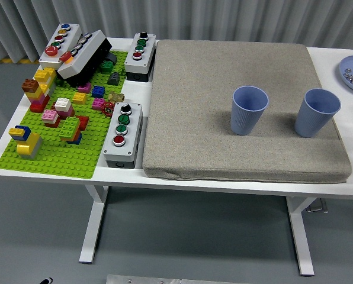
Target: Pick cup pour cup place
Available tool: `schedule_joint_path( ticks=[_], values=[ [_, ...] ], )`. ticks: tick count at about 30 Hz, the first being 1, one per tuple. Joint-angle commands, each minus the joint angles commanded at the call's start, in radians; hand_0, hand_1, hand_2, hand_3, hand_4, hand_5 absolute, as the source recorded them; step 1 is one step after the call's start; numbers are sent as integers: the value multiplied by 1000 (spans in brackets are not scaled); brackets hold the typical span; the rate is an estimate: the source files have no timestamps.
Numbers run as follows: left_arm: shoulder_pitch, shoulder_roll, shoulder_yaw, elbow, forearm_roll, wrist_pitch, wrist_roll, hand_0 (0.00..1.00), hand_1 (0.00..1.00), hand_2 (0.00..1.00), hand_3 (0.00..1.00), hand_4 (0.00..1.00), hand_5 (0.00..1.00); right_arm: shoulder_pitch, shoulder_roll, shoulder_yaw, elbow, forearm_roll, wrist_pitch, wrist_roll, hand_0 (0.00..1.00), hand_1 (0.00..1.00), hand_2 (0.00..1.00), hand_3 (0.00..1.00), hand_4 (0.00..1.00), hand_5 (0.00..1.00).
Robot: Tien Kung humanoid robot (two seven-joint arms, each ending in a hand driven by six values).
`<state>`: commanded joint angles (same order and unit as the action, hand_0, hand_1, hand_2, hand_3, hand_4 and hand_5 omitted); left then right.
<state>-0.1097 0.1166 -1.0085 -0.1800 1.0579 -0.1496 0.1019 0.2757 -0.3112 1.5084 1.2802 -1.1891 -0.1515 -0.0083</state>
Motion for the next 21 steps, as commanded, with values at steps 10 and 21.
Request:
schedule_joint_path(
  ticks=[10, 21],
  values=[
    [-1, -2, 3, 0, 5, -2, 1, 825, 784, 844, 763, 576, 998, -95, 1, -11, 29, -3, 21, -15, 949, 926, 998, 998, 904, 360],
    [-2, -4, 12, 0, 3, -4, 2, 824, 783, 844, 762, 575, 998, -104, 25, -69, -30, 30, 7, 13, 944, 920, 998, 998, 888, 381]
  ],
)
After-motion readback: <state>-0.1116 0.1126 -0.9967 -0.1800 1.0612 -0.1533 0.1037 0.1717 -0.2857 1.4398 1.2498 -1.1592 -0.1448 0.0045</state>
